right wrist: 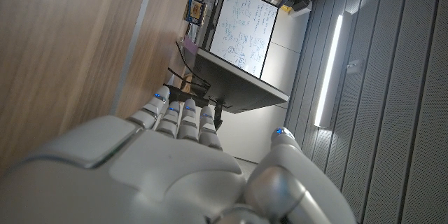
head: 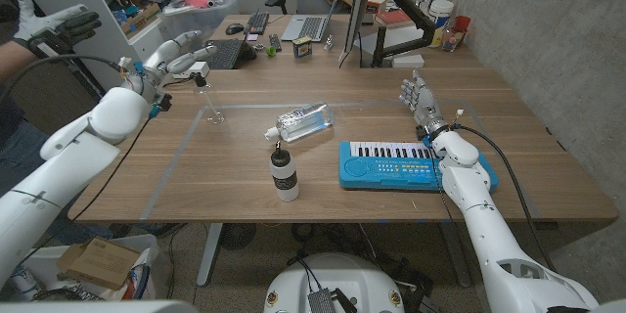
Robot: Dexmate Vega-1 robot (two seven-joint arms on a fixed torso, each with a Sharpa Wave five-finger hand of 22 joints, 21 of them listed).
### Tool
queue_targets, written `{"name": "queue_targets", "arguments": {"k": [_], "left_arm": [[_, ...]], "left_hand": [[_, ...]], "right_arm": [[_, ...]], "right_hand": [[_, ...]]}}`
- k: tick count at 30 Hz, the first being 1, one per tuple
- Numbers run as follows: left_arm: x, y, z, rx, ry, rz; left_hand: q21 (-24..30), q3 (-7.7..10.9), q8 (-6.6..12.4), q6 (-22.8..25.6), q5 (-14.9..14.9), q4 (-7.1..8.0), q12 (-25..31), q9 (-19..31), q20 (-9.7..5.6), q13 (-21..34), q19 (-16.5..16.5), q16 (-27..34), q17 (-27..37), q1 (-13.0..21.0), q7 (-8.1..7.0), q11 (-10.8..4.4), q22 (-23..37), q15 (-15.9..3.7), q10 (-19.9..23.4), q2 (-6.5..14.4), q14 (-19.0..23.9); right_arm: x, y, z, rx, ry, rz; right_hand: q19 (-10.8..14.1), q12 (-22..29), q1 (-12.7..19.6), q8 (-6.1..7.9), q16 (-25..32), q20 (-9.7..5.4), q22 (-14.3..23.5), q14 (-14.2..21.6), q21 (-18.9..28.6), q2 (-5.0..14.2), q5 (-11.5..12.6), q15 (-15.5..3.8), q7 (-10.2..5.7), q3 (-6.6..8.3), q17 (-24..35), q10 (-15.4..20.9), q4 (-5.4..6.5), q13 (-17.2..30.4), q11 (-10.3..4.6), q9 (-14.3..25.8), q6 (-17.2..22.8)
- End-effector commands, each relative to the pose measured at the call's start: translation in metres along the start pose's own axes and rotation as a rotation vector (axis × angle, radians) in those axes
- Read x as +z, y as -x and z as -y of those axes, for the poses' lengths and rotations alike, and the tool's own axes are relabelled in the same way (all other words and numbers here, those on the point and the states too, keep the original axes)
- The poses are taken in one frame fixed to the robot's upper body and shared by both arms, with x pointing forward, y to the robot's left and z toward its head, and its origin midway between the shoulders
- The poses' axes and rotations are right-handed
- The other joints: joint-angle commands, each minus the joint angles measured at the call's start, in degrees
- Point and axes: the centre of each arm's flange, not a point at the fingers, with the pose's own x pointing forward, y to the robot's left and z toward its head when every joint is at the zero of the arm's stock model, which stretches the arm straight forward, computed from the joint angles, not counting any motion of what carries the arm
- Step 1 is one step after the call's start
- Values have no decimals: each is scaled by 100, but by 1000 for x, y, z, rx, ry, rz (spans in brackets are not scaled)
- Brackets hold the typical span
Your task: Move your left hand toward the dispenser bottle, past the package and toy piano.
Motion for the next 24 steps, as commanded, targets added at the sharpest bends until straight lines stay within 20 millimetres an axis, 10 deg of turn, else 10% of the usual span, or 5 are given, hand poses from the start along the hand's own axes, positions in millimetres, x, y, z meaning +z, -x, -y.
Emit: {"name": "queue_targets", "arguments": {"k": [1, 24], "left_arm": [[1, -4, -10, 10, -88, -42], [-6, -1, -31, 16, -173, -124]], "left_hand": [[110, 36, 38, 132, 24, -117, 91, 33, -15, 29, 210, 74, 29, 226, -76, -104, 34, -58, 268, 11, 168], [154, 49, 63, 253, 12, -191, 49, 37, -18, 43, 289, 92, 48, 398, -122, -157, 76, -87, 255, 29, 306]], "right_arm": [[-2, -1, 2, 0, 1, -5], [-2, -4, 2, 8, -1, -4]], "right_hand": [[62, 33, 31, 23, -1, 7, 20, 21, -16, 14, -24, 18, -8, -24, 15, 49, -25, 22, 14, 23, 8], [85, 29, 27, 20, 4, 12, 23, 41, -66, 23, -24, 18, -22, -41, 17, 42, -30, 22, 11, 23, -3]]}}
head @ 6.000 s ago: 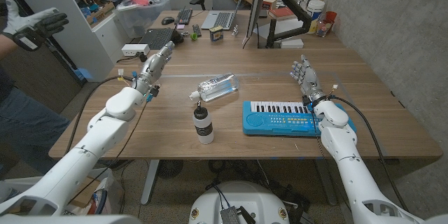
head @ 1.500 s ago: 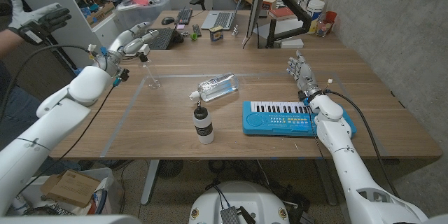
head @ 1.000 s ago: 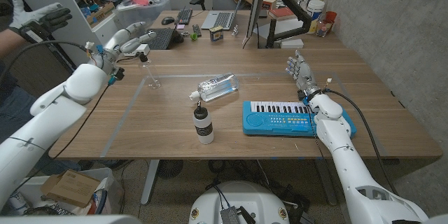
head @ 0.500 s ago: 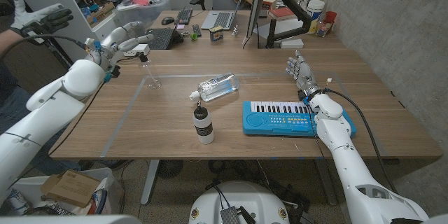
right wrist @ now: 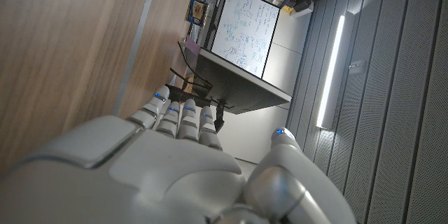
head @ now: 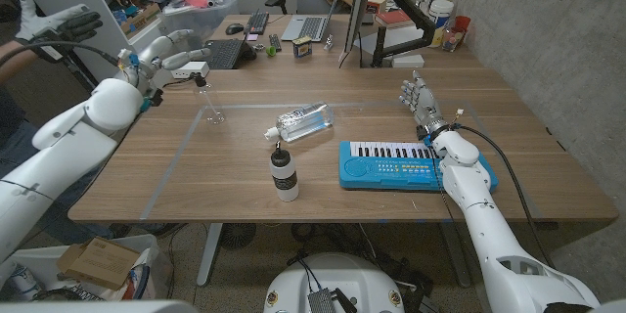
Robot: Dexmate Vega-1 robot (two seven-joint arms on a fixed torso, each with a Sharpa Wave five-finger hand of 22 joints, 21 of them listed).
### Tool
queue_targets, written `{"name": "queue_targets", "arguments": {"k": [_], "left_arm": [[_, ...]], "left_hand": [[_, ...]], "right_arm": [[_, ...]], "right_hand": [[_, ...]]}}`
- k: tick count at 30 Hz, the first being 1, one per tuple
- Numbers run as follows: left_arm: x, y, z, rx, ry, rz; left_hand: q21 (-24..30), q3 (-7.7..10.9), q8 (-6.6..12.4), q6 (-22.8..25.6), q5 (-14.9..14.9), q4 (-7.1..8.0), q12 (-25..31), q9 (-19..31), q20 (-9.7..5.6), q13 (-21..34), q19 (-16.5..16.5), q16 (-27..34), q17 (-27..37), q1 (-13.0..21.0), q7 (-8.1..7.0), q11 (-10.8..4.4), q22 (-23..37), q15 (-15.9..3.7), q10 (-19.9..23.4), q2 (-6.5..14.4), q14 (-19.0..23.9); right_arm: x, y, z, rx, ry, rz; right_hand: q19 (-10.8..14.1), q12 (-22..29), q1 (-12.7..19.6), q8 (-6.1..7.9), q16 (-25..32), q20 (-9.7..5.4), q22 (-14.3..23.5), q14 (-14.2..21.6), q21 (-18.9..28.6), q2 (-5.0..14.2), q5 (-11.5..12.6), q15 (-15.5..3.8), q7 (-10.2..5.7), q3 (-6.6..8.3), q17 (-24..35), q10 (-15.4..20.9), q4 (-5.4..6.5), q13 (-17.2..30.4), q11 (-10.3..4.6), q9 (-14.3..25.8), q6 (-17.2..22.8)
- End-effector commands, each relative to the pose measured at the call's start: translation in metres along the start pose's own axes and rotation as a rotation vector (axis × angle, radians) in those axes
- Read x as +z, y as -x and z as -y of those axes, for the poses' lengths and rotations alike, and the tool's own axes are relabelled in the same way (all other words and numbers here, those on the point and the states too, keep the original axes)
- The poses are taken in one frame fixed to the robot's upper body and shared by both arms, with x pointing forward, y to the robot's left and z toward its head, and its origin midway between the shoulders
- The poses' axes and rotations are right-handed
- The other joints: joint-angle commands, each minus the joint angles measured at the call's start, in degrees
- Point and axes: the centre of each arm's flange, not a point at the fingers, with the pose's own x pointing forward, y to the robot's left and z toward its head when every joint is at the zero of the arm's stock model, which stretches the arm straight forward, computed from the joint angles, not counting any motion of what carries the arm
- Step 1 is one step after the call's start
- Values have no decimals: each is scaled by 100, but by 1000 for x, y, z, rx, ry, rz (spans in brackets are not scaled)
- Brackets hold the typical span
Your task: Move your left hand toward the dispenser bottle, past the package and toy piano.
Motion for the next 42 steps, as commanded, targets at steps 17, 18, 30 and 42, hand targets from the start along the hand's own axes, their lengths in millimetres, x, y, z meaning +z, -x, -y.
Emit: {"name": "queue_targets", "arguments": {"k": [17, 18, 30, 42], "left_arm": [[-13, -18, -10, -8, -116, -59], [-13, -20, -8, -9, -122, -58], [-9, -38, 1, -41, -174, -55], [-3, -50, 0, -48, -213, -59]], "left_hand": [[-11, 7, 12, 91, 2, -51, -42, 8, 4, 22, -110, 1, 30, 141, -8, -56, 29, 31, -40, -11, 32], [-13, 6, 12, 93, 2, -50, -42, 8, 6, 23, -116, 0, 30, 142, -9, -58, 29, 27, -41, -11, 29], [-29, -9, 16, 122, -3, -46, -54, 10, 0, 26, -156, -17, 36, 146, -34, -64, 30, 31, -46, -12, 0], [-32, -24, 16, 139, -5, -44, -62, 12, -6, 30, -167, -22, 42, 156, -43, -93, 31, 22, -39, -14, -2]], "right_arm": [[1, 2, 1, -1, 4, 2], [1, 2, 1, -2, 5, 1], [-1, 4, 5, -15, 0, -1], [0, 2, 8, -13, 0, 1]], "right_hand": [[89, 30, 28, 23, 3, -10, 25, 46, -58, 30, -25, 20, -18, -37, 17, 43, -21, 23, 9, 23, 1], [90, 29, 28, 22, 4, -10, 25, 49, -61, 30, -25, 24, -22, -38, 17, 42, -22, 23, 10, 23, -1], [104, 30, 29, 24, 2, -9, 27, 50, -88, 36, -25, 20, -22, -46, 17, 45, -26, 23, 10, 23, 3], [117, 31, 28, 25, 2, -11, 28, 55, -115, 43, -25, 29, -21, -54, 17, 49, -29, 23, 8, 23, 3]]}}
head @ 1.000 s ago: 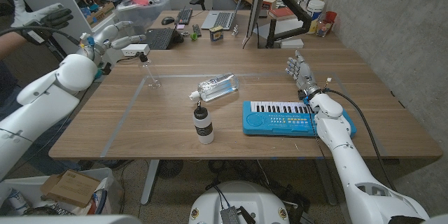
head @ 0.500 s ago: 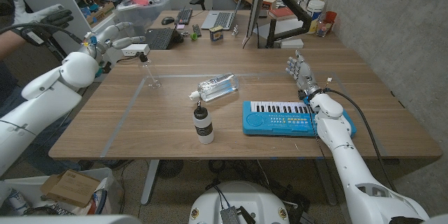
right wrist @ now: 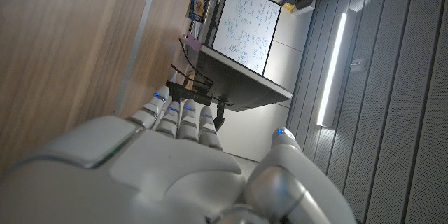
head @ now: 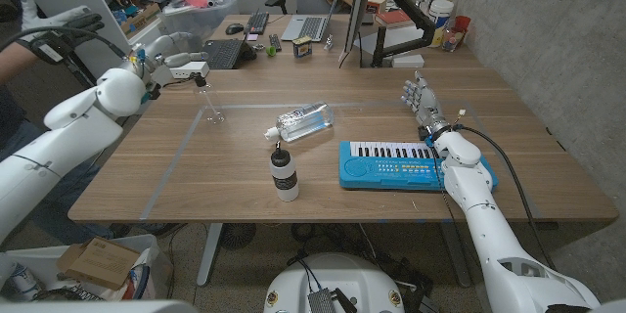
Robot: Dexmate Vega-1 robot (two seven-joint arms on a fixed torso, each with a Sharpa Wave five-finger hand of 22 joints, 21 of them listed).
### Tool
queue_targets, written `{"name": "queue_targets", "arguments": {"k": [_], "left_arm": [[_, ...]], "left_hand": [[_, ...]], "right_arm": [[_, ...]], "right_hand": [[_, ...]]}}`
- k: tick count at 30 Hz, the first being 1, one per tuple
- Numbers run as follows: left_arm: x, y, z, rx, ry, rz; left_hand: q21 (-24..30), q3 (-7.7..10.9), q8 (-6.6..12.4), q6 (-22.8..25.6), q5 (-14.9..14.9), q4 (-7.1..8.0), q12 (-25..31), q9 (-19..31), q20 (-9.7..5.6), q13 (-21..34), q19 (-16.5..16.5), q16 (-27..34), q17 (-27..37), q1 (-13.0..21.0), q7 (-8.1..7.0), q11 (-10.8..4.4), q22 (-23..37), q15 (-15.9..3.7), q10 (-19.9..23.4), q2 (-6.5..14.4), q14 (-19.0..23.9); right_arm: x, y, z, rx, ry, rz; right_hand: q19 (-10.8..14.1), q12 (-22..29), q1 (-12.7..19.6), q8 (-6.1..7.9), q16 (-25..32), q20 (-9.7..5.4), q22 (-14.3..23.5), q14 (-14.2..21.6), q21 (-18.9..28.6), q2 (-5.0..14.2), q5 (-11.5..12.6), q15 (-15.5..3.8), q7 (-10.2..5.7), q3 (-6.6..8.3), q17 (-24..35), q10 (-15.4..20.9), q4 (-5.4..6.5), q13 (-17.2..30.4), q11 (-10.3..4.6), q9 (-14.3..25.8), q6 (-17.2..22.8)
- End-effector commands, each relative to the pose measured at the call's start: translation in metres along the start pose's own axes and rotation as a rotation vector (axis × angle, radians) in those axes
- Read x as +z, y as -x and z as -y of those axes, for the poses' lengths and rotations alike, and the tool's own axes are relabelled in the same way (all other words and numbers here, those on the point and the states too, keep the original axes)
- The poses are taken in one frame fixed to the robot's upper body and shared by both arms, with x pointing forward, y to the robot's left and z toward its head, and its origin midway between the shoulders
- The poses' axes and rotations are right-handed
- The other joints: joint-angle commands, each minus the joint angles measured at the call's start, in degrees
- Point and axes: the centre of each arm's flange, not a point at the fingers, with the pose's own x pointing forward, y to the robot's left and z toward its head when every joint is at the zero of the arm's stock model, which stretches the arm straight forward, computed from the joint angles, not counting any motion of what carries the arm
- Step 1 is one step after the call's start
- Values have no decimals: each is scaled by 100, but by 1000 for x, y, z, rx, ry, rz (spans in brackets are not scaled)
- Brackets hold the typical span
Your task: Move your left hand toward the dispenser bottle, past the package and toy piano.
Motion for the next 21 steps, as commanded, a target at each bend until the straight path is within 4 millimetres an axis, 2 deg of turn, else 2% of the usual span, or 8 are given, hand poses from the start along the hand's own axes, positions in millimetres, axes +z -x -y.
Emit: {"name": "queue_targets", "arguments": {"k": [1, 21], "left_arm": [[6, -14, 1, -14, -48, -4], [-6, -20, 5, -37, -84, -69]], "left_hand": [[-9, -2, 15, 58, -5, -21, -20, 13, 22, 32, -38, -22, 17, 76, -4, -48, 33, 20, 1, 8, -1], [-7, -21, 25, 110, -3, -20, -30, 15, 27, 36, -41, -22, 23, 94, -15, -60, 38, 8, 12, 7, 13]], "right_arm": [[-1, -2, 3, -2, -1, -1], [2, -6, 7, 8, 7, 1]], "right_hand": [[54, 30, 28, 24, 2, -7, 28, 32, -14, 44, -3, 8, -24, -31, 17, 47, -6, 23, 10, 23, 2], [72, 29, 26, 25, 0, -3, 30, 37, -56, 51, -4, 1, -24, -45, 18, 45, -11, 23, 6, 23, 2]]}}
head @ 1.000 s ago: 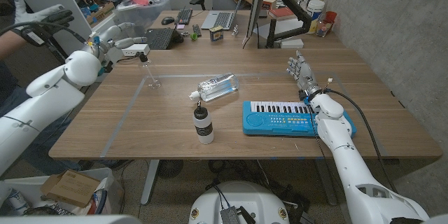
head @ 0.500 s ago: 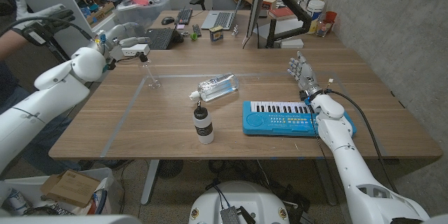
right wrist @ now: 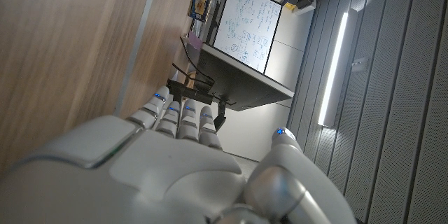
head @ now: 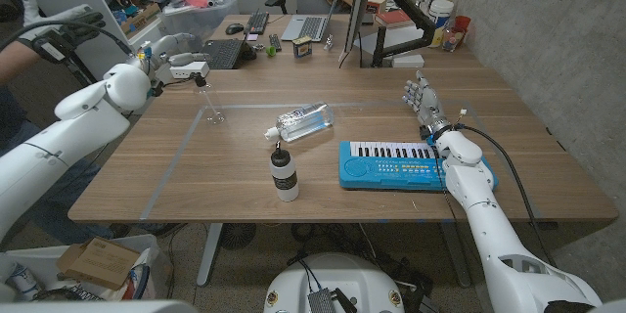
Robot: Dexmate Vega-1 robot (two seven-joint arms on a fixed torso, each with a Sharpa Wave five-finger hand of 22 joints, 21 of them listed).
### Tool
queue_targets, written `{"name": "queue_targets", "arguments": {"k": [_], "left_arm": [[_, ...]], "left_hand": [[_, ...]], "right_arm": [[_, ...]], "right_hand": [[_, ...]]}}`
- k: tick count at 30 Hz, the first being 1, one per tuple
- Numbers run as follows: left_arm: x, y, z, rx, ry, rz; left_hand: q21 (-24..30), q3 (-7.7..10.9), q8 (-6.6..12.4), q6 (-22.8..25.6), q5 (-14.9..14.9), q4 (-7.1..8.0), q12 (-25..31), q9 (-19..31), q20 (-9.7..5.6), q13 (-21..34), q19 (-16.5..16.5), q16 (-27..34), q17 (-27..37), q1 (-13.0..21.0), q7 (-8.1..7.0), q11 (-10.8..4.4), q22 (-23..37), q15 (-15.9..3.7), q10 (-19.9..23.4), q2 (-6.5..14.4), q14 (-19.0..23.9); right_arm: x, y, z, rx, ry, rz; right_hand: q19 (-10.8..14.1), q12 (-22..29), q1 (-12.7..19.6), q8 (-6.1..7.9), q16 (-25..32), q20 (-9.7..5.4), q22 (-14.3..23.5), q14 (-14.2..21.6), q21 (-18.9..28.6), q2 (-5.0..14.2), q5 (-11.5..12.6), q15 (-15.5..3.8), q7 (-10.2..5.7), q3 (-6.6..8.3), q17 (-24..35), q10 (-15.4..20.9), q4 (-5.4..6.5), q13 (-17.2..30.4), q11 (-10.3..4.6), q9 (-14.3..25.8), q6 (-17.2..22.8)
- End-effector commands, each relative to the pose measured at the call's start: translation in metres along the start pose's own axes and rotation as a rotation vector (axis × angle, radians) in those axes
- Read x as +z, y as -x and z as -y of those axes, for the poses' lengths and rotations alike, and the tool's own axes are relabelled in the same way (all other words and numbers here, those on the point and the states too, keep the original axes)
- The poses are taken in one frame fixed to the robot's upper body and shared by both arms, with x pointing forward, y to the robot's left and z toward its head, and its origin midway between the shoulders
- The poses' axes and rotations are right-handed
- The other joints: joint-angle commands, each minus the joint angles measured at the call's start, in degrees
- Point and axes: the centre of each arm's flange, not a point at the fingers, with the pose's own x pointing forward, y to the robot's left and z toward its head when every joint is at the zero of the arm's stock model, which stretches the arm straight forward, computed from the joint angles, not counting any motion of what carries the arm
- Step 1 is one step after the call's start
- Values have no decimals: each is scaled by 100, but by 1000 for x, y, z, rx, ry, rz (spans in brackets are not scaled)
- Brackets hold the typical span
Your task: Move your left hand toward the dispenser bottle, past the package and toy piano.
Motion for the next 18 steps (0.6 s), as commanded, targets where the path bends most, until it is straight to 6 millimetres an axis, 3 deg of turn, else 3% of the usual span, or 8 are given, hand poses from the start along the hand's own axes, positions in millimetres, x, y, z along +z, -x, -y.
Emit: {"name": "queue_targets", "arguments": {"k": [1, 18], "left_arm": [[-6, -4, 2, -15, -28, -34], [-9, -18, 14, -50, -39, -33]], "left_hand": [[-6, -5, 26, 63, -3, -3, -30, 15, 23, 7, -39, -21, 24, 50, -4, -60, 10, 6, 14, 8, 16], [-12, -20, 29, 95, 2, -2, -41, 17, 12, 11, -64, -31, 29, 72, -26, -87, 13, -5, 21, 13, 1]], "right_arm": [[2, -3, 1, 8, 6, 4], [4, -4, 0, 10, 14, 0]], "right_hand": [[52, 29, 25, 26, 0, 19, 30, 36, -18, 52, -5, 0, -25, -22, 18, 46, 13, 23, 0, 23, 5], [65, 28, 25, 25, -1, 20, 32, 40, -54, 59, -5, 9, -30, -33, 18, 45, 8, 23, 11, 23, 1]]}}
